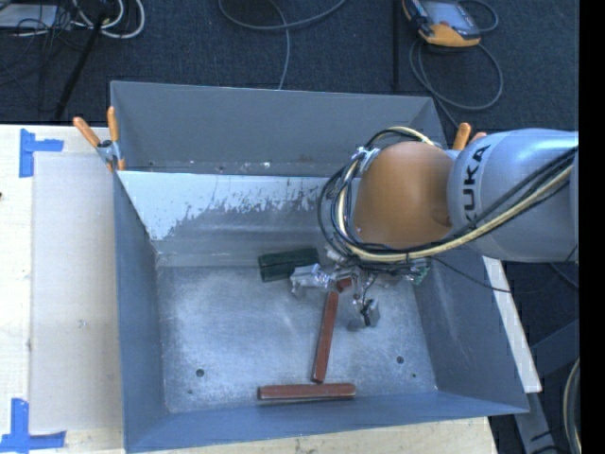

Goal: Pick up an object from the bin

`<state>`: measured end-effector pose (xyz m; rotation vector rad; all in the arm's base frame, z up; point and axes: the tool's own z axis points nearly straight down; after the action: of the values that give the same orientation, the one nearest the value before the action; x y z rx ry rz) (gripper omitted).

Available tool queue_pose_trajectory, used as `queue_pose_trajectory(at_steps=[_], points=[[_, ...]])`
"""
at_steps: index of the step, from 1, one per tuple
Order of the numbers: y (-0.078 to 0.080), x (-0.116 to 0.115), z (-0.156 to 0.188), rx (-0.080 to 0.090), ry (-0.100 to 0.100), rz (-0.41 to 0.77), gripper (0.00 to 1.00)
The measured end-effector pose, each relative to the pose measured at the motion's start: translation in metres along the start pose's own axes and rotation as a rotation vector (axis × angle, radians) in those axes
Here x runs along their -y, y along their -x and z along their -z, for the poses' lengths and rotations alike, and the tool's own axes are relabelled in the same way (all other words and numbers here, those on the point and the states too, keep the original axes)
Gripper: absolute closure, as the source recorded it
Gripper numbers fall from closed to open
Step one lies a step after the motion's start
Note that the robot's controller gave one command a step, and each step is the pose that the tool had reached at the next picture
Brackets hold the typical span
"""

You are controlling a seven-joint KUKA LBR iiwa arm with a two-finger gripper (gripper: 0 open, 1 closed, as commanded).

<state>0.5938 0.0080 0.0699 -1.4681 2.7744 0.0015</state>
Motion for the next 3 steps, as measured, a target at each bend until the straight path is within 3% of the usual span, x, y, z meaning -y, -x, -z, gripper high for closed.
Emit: queue_pose_trajectory(at_steps=[1, 2, 3], points=[[-0.001, 0.001, 0.0, 0.0, 0.001, -0.006, 1.0], [-0.005, -0.043, 0.192, 0.002, -0.004, 0.241, 1.0], [-0.027, -0.071, 0.073, -0.005, 0.011, 0.388, 1.0]])
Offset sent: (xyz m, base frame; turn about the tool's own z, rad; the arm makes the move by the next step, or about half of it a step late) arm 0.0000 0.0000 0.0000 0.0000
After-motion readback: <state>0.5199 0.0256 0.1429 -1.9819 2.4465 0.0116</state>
